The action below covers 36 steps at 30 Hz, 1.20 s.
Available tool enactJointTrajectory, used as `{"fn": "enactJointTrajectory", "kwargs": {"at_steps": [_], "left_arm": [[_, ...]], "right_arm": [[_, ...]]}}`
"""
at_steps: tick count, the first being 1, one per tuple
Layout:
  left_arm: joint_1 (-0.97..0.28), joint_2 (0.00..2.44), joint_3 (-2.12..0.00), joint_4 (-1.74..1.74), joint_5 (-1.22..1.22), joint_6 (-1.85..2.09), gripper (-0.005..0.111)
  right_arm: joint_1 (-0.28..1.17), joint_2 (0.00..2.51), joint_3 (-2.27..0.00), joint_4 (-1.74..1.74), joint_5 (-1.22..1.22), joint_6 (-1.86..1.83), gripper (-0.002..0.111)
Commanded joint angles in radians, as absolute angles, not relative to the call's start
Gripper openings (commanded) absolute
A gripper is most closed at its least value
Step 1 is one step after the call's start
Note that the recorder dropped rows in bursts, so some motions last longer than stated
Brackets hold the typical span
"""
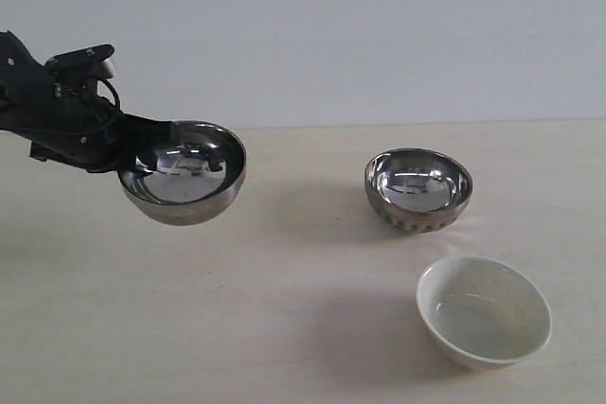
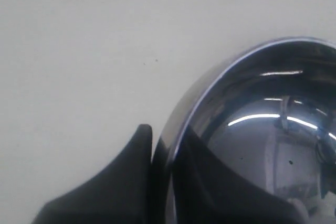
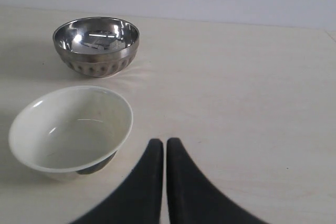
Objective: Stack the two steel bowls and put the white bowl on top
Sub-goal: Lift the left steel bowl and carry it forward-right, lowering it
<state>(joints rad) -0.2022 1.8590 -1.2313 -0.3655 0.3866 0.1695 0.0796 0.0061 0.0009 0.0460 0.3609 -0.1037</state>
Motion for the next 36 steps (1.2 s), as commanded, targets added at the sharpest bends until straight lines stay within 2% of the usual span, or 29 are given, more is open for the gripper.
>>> {"fn": "enactJointTrajectory", "kwargs": {"at_steps": [1, 15, 25, 29, 34, 36], "left_arm": [[-0.255, 1.816, -1.184, -0.385, 0.394, 0.180, 0.004], [-0.453, 1.806, -1.113, -0.385, 0.437, 0.208, 0.004], [-0.501, 1.806, -1.005, -0.427, 0.312, 0.225, 0.004], [-0.501, 1.806, -0.985, -0.570, 0.282, 0.363, 0.004], [-0.501, 1.863, -0.976, -1.019, 0.280, 0.822, 0.004], [-0.501, 1.887, -0.976, -1.053, 0.256, 0.857, 0.004]], "right_arm": [[0.080, 0.000, 0.000, 0.041, 0.356, -0.108, 0.000], [0.080, 0.000, 0.000, 0.041, 0.356, -0.108, 0.000], [0.080, 0.000, 0.000, 0.041, 0.356, -0.108, 0.000], [0.080, 0.000, 0.000, 0.041, 0.356, -0.108, 0.000], [0.080, 0.000, 0.000, 0.041, 0.356, -0.108, 0.000], [0.080, 0.000, 0.000, 0.041, 0.356, -0.108, 0.000]]}}
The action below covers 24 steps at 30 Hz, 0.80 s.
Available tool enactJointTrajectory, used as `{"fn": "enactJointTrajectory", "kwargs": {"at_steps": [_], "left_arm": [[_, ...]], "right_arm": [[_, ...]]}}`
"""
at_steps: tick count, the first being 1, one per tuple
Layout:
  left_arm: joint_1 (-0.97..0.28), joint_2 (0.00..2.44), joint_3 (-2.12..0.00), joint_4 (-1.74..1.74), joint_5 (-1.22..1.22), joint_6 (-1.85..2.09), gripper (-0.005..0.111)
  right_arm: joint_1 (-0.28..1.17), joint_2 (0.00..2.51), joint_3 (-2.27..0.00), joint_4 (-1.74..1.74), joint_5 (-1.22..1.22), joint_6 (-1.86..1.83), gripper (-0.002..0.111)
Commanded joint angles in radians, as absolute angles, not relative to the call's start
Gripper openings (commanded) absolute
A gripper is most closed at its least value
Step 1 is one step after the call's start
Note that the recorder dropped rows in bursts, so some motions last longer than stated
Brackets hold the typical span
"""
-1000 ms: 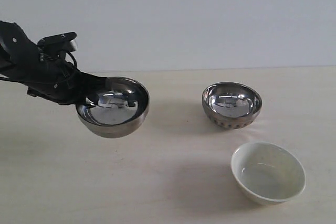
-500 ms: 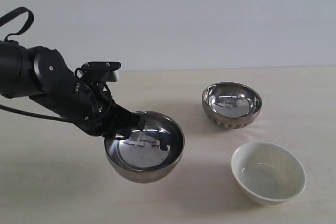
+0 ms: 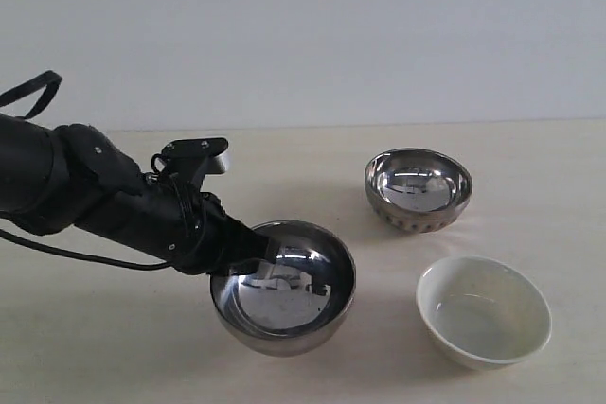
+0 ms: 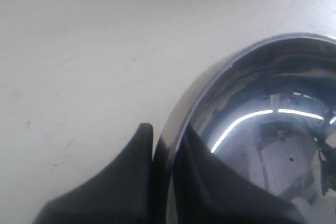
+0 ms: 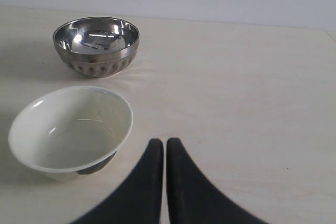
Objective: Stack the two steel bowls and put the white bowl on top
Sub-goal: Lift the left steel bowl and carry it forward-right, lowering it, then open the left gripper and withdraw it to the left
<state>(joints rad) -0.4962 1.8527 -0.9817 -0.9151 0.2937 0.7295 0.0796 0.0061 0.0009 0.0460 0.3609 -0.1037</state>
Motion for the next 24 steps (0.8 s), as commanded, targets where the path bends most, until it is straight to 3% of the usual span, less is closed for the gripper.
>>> {"fn": "enactJointTrajectory", "kwargs": {"at_steps": [1, 24], "left_arm": [[-0.501, 1.892, -0.976, -1.053, 0.249, 0.857, 0.004], [-0.501, 1.933, -0.972, -1.058, 0.251, 0.889, 0.004]], "right_arm": [[0.080, 0.000, 0.000, 0.041, 0.356, -0.108, 0.000], [0.080, 0.000, 0.000, 0.041, 0.356, -0.108, 0.000]]}}
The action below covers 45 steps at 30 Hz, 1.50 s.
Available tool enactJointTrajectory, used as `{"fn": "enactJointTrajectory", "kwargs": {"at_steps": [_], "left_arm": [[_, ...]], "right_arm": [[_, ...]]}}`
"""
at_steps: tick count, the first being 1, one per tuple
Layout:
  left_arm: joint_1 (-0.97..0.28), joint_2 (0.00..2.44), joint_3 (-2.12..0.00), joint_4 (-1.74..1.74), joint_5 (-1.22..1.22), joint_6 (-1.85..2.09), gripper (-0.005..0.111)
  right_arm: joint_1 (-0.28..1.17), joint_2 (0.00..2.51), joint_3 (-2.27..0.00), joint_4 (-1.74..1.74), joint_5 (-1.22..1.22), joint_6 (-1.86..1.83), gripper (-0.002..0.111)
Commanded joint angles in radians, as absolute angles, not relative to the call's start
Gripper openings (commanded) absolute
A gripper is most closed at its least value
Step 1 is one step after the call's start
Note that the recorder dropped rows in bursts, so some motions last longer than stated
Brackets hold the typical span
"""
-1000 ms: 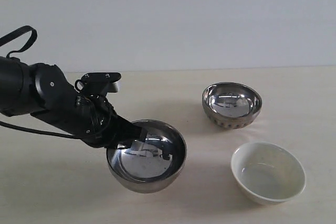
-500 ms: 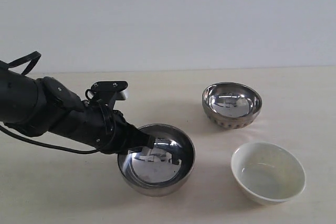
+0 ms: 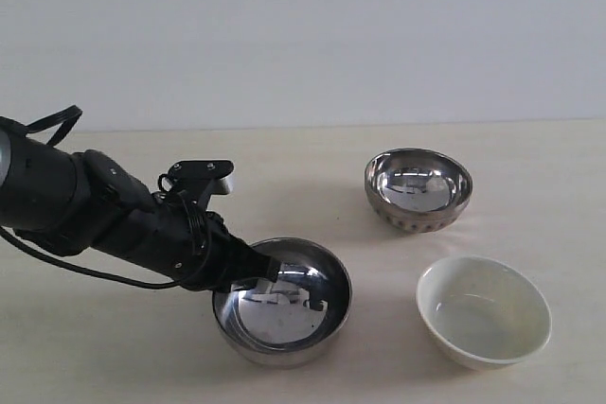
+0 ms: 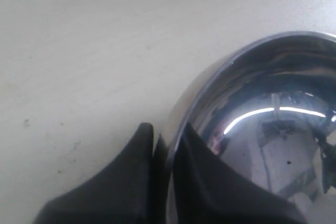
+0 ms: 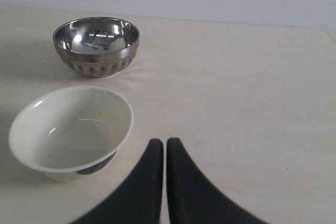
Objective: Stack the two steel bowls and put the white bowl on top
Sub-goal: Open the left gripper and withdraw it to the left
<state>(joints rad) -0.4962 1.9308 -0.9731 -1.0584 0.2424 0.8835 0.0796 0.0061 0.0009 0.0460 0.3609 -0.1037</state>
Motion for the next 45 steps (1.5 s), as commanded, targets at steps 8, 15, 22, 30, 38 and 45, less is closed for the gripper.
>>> {"fn": "enactJointTrajectory", "kwargs": {"at_steps": [8, 15, 22, 30, 38, 45], "left_arm": [[-0.498, 1.917, -0.978, -1.058, 0.259, 0.889, 0.065], [-0.498, 1.781, -0.978, -1.058, 0.232, 0.889, 0.056], [-0.498, 1.644, -0.978, -0.999, 0.235, 0.892, 0.004], [-0.498, 1.545, -0.971, -0.996, 0.254, 0.892, 0.004], [-0.498, 1.389, -0.882, -0.993, 0.207, 0.898, 0.004], [-0.498, 1.193, -0.751, -0.993, 0.191, 0.898, 0.004]], "right_arm": [[0.080, 0.000, 0.000, 0.041, 0.356, -0.108, 0.000], [0.080, 0.000, 0.000, 0.041, 0.356, -0.108, 0.000], [0.080, 0.000, 0.000, 0.041, 0.356, -0.108, 0.000], [0.080, 0.000, 0.000, 0.041, 0.356, -0.108, 0.000], [0.080, 0.000, 0.000, 0.041, 0.356, -0.108, 0.000], [0.080, 0.000, 0.000, 0.041, 0.356, -0.108, 0.000]]}}
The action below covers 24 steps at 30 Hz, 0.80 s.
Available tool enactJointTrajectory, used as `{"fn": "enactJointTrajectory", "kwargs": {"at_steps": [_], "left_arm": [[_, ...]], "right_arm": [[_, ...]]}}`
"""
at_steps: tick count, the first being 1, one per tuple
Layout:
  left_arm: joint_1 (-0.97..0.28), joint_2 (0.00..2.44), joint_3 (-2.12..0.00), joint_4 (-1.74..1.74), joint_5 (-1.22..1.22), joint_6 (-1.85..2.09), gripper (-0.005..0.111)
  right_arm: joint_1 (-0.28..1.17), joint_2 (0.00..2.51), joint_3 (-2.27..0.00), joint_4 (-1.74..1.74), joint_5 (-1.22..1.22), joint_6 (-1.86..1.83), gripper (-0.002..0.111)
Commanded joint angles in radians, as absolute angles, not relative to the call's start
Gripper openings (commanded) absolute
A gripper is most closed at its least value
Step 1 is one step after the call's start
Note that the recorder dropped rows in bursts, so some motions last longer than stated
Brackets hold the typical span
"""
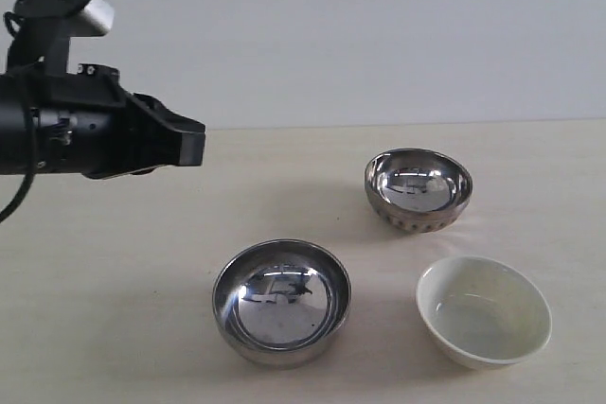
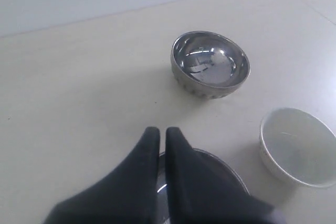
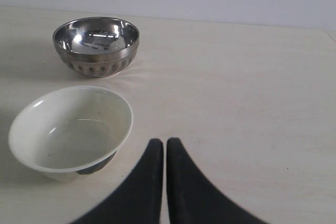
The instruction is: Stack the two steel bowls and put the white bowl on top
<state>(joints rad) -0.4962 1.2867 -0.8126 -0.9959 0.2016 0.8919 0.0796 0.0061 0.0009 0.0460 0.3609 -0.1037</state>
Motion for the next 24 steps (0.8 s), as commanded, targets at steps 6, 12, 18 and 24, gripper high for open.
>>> {"fn": "enactJointTrajectory", "kwargs": {"at_steps": [6, 12, 18, 24], "left_arm": [[-0.498, 0.988, -0.636, -0.993, 0.193, 0.898, 0.004], [-0.498, 0.769, -0.549, -0.993, 0.220, 0.898, 0.004], [-0.498, 0.545, -0.492, -0.965, 0.240, 0.898, 0.004], [-0.498, 0.344, -0.448, -0.639, 0.261, 1.007, 0.004]], "right_arm": [[0.080, 0.000, 0.000, 0.041, 0.356, -0.108, 0.000], [0.080, 0.000, 0.000, 0.041, 0.356, -0.108, 0.000], [0.080, 0.000, 0.000, 0.041, 0.356, -0.108, 0.000], [0.080, 0.000, 0.000, 0.041, 0.356, -0.108, 0.000]]}}
